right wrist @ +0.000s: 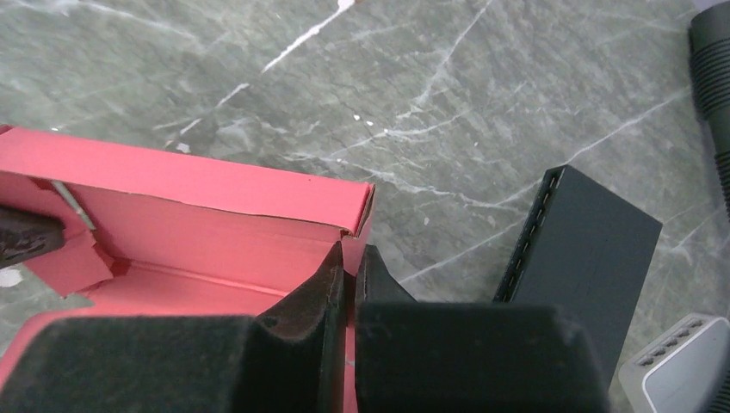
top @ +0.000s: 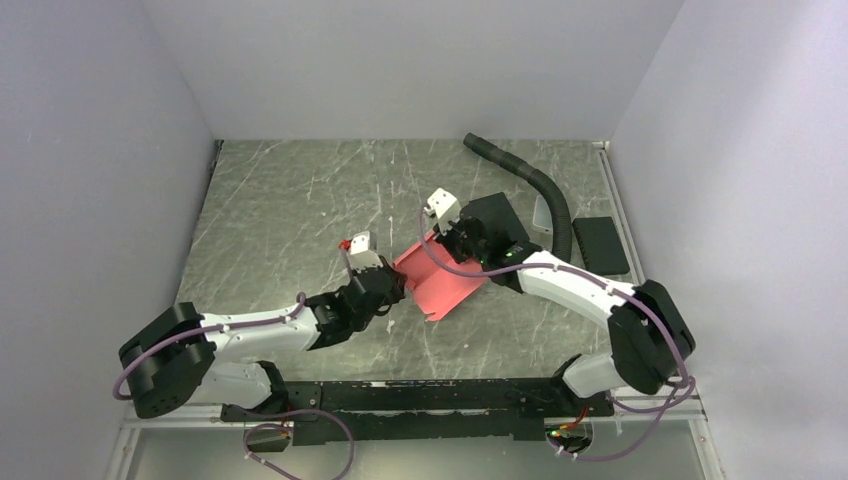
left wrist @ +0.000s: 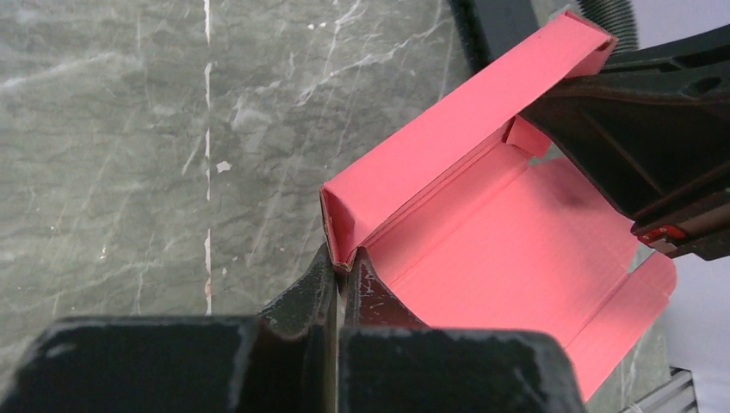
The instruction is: Fold the paper box
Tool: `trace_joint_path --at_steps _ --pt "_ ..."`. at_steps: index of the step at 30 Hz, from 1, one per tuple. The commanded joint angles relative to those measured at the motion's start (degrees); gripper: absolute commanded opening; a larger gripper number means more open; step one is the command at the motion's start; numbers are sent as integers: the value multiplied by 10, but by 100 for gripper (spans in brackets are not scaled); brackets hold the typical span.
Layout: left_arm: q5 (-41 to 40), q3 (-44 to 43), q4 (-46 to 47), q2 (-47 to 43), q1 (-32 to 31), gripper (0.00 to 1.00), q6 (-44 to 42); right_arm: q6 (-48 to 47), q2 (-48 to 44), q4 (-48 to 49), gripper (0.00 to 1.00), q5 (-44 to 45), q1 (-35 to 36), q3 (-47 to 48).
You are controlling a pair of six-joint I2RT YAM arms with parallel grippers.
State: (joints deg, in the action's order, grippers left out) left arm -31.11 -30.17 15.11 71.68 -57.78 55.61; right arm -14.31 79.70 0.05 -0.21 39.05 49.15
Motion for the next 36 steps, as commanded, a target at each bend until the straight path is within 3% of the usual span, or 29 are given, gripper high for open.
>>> trace_joint_path --at_steps 1,4,13,24,36 --pt "11 -60 -25 10 -6 0 51 -2 42 -7 3 56 15 30" --pt "-12 -73 -78 27 -6 0 80 -3 60 -34 9 29 16 41" --pt "-58 -78 -180 64 -1 0 139 -9 83 -65 14 5 16 54" --pt "-60 -76 -207 78 15 0 149 -12 81 -93 21 -81 8 61" --pt "-101 -80 -205 117 14 0 132 27 95 -52 25 -96 -3 32"
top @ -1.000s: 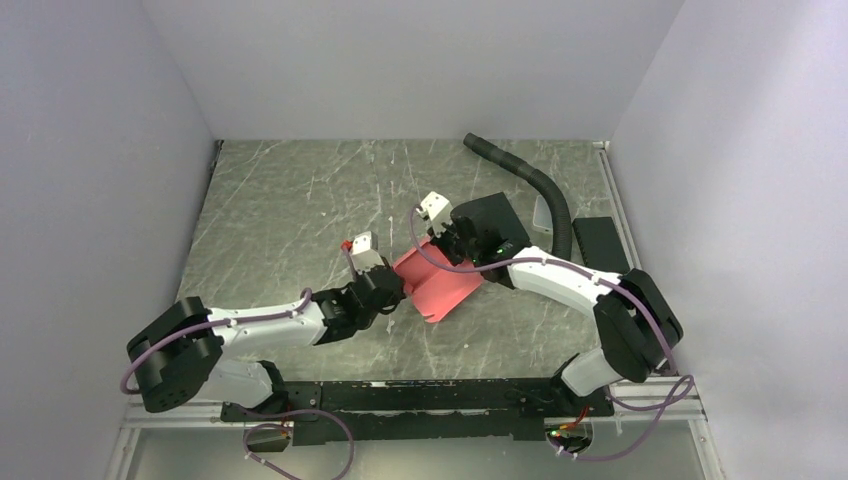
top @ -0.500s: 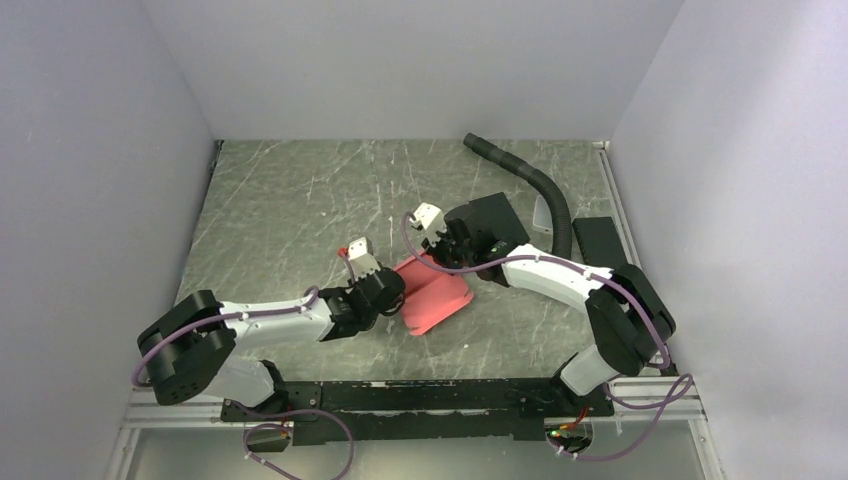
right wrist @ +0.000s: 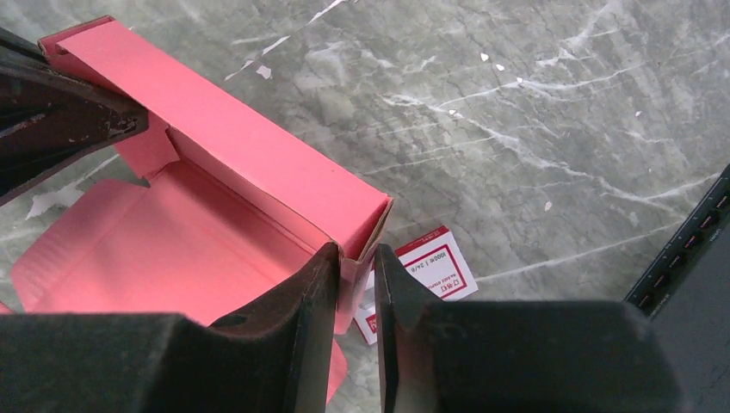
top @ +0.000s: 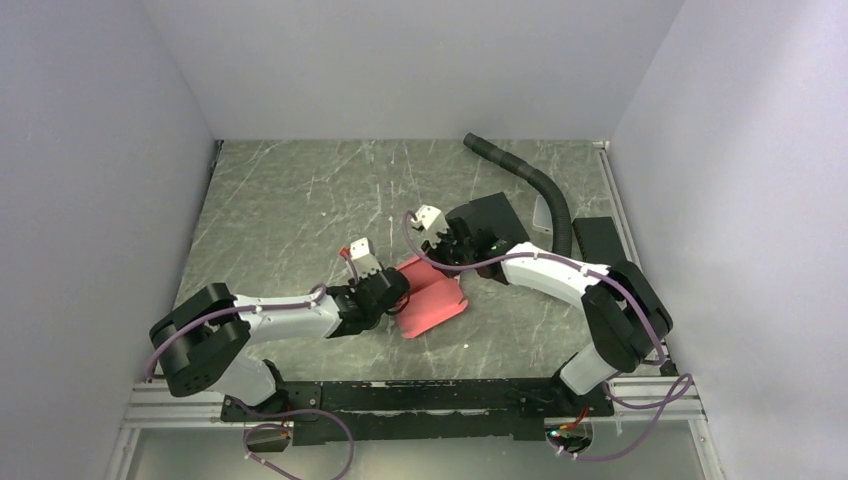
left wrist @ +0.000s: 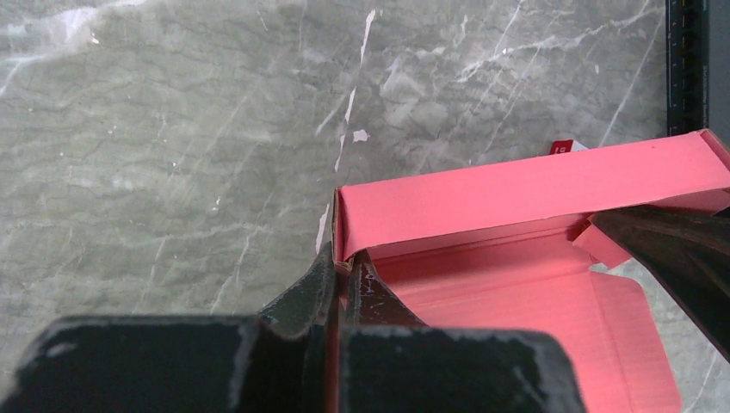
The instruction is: Fold the paper box
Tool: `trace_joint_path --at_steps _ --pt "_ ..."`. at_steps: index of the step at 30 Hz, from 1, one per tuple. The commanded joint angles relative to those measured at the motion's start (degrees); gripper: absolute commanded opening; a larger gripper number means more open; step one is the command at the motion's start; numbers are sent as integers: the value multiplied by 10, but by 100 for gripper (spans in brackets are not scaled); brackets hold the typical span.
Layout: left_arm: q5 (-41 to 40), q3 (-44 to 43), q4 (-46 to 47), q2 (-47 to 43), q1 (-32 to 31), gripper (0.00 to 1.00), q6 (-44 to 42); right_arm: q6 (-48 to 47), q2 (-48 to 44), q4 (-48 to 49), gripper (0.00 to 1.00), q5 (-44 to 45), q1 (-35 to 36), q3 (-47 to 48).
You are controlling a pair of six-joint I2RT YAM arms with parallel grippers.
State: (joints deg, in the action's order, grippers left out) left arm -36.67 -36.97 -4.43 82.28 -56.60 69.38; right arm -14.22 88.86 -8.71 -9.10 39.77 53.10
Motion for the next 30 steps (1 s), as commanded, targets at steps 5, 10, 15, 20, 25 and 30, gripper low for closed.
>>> trace_joint_path --at_steps 5,10,15,20,25,30 --pt "-83 -24 -41 24 -5 0 -1 46 -3 77 26 -20 -16 -33" --pt "-122 -41 -79 34 -18 0 6 57 -5 108 28 -39 -24 -55" --pt "-146 -52 -104 48 -26 0 17 60 -23 156 30 -42 -25 -87" --pt "-148 -51 -92 62 -29 0 11 55 -34 205 31 -44 -26 -111" --pt "-143 -53 -77 70 -32 0 -5 60 -28 261 33 -70 -44 -120" --pt "-147 -53 -84 65 -33 0 -12 58 -8 281 30 -147 -72 -104"
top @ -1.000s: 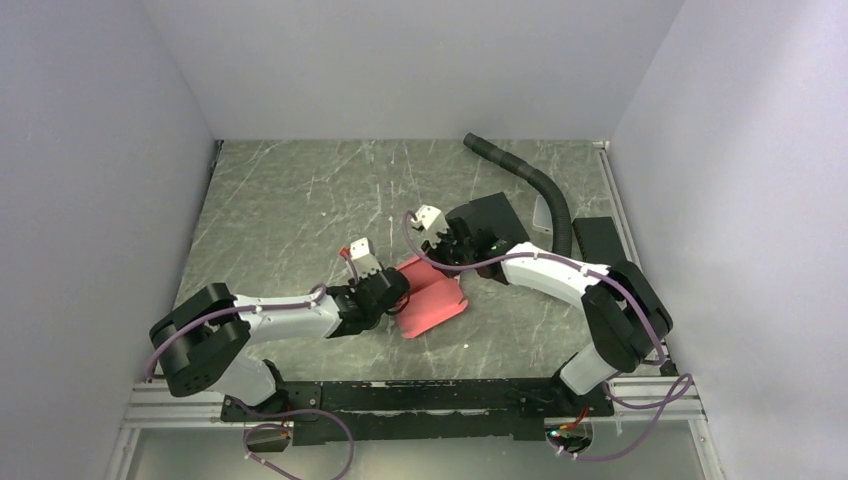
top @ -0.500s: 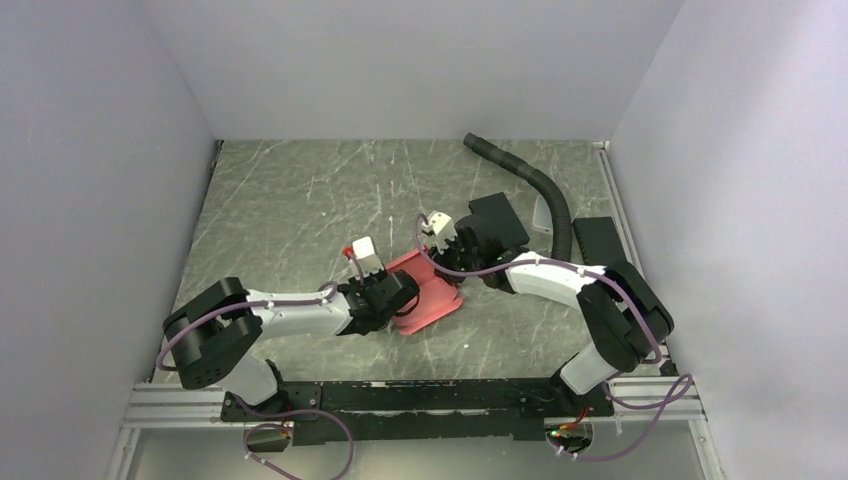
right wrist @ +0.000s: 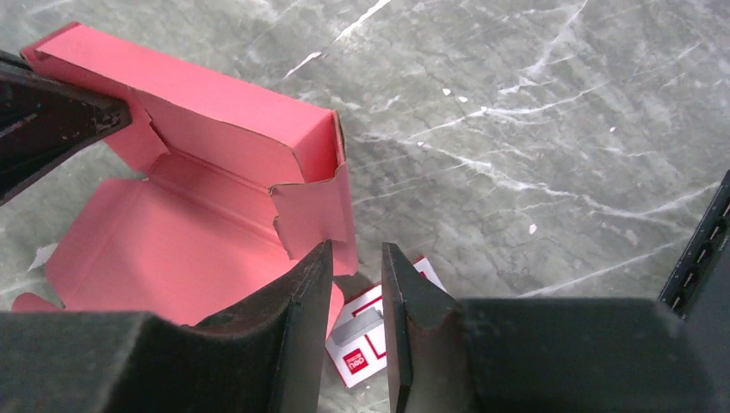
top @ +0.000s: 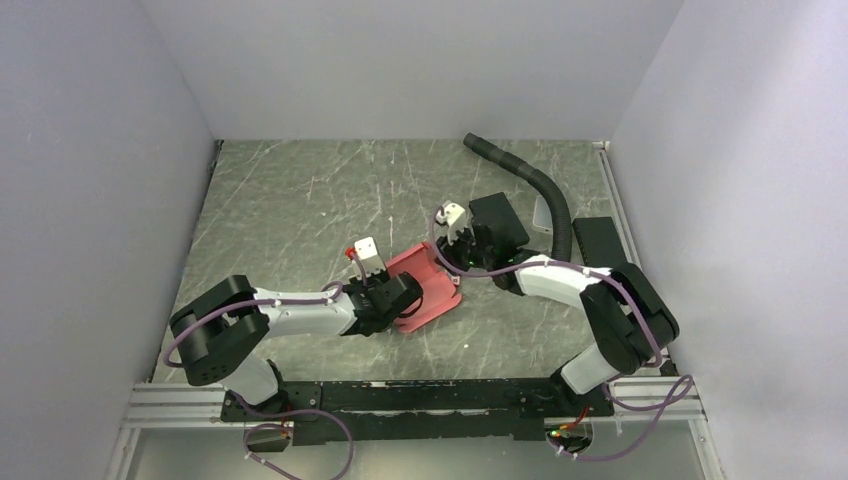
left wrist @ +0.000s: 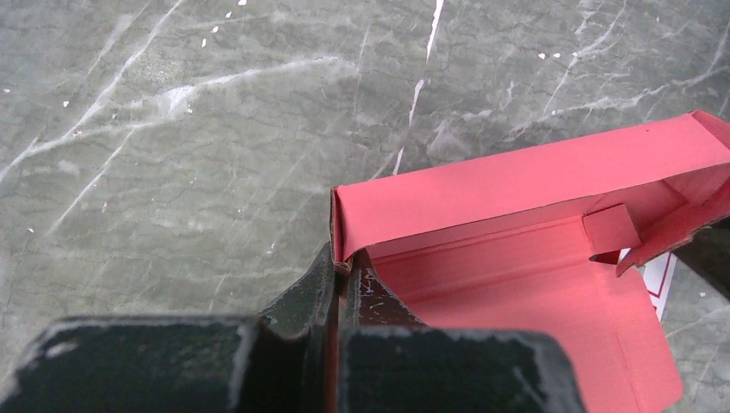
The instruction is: Fold the paper box
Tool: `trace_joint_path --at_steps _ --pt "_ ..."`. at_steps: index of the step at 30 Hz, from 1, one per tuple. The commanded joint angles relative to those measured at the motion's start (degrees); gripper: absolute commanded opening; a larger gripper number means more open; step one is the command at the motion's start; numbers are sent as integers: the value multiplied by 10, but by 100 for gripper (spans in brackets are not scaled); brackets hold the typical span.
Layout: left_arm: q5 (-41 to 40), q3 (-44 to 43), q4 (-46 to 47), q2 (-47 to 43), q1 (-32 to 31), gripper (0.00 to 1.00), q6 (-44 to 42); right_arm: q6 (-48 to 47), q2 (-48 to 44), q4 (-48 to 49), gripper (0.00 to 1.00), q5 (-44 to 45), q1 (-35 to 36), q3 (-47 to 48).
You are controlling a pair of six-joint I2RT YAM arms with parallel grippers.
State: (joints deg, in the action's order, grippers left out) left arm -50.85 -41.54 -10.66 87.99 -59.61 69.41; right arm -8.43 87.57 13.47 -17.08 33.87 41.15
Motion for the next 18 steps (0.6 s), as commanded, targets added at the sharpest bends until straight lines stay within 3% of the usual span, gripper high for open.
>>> trace_joint_path --at_steps 1,10,18 --pt "-6 -7 -21 8 -2 0 -16 -8 3 59 30 -79 -13 12" --pt "5 -15 7 25 -2 0 -46 -33 8 82 29 -113 -12 8" --pt "17 -6 29 20 -3 0 -56 -32 35 94 23 -85 -6 11"
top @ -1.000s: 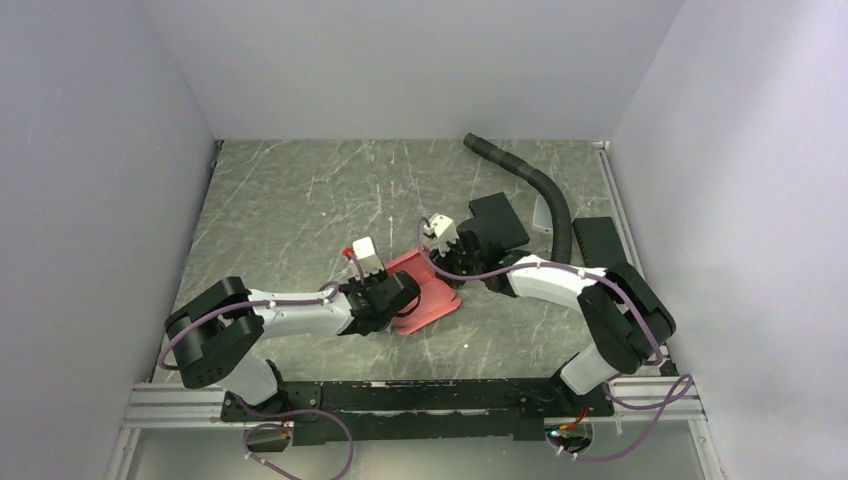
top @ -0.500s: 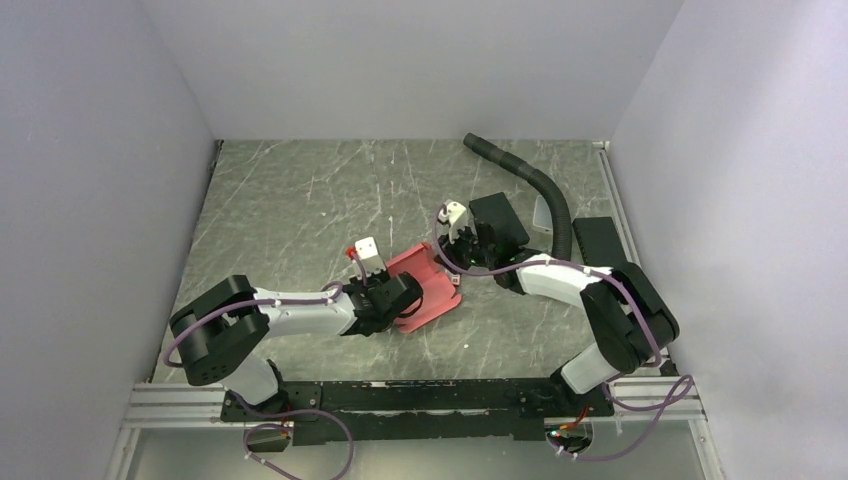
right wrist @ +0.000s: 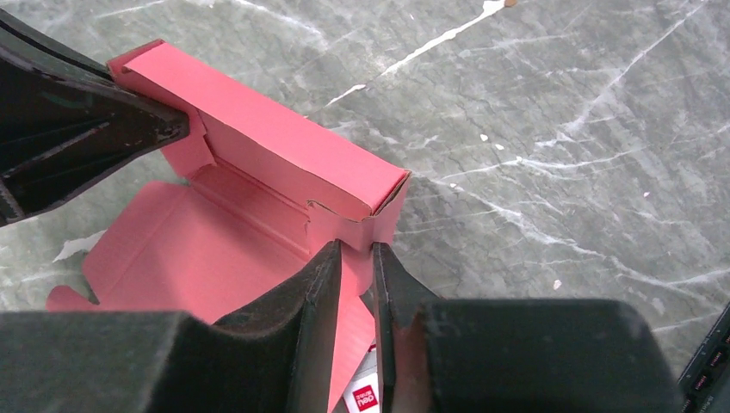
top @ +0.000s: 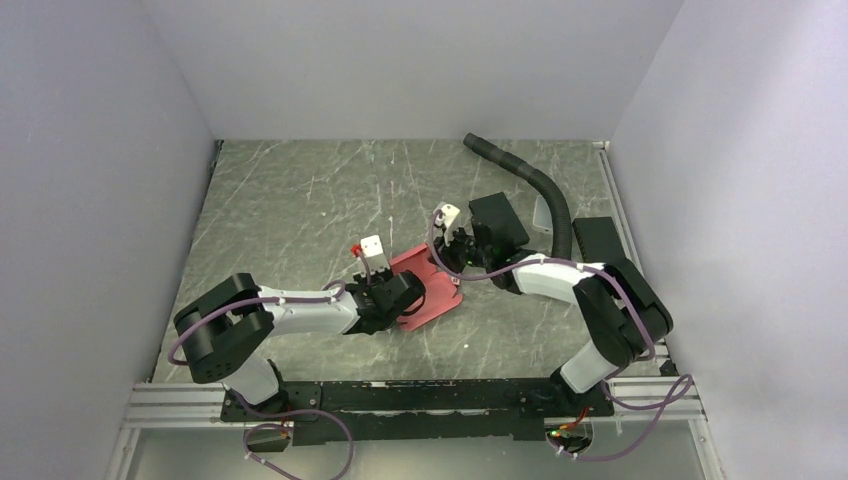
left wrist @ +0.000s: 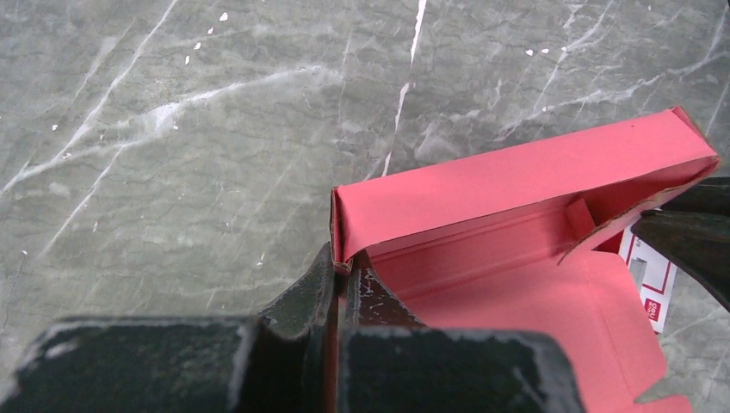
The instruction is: Fold the paper box
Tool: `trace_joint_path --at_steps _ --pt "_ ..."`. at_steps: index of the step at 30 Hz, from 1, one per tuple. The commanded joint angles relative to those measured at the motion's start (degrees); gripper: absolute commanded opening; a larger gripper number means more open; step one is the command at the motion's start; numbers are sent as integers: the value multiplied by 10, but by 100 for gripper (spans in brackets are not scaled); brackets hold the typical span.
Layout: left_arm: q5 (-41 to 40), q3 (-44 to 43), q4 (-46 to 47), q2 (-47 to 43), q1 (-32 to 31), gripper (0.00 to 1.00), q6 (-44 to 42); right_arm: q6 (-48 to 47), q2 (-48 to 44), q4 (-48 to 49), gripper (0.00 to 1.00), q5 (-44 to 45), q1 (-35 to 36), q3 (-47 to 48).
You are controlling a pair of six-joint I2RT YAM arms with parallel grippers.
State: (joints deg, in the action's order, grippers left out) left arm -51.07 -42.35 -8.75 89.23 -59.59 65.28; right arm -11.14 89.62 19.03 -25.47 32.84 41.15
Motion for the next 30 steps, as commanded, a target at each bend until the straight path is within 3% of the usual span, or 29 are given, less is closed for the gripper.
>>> trace_joint_path --at_steps 1,8,17,30 --pt "20 2 12 8 -3 0 -17 -2 17 41 23 1 5 10" --pt "26 2 21 11 -6 0 -23 15 29 60 21 50 9 7" --pt "27 -7 22 22 -11 0 -29 24 38 65 29 47 17 10" --pt "25 -11 22 35 -22 0 -24 43 45 86 10 79 25 -1"
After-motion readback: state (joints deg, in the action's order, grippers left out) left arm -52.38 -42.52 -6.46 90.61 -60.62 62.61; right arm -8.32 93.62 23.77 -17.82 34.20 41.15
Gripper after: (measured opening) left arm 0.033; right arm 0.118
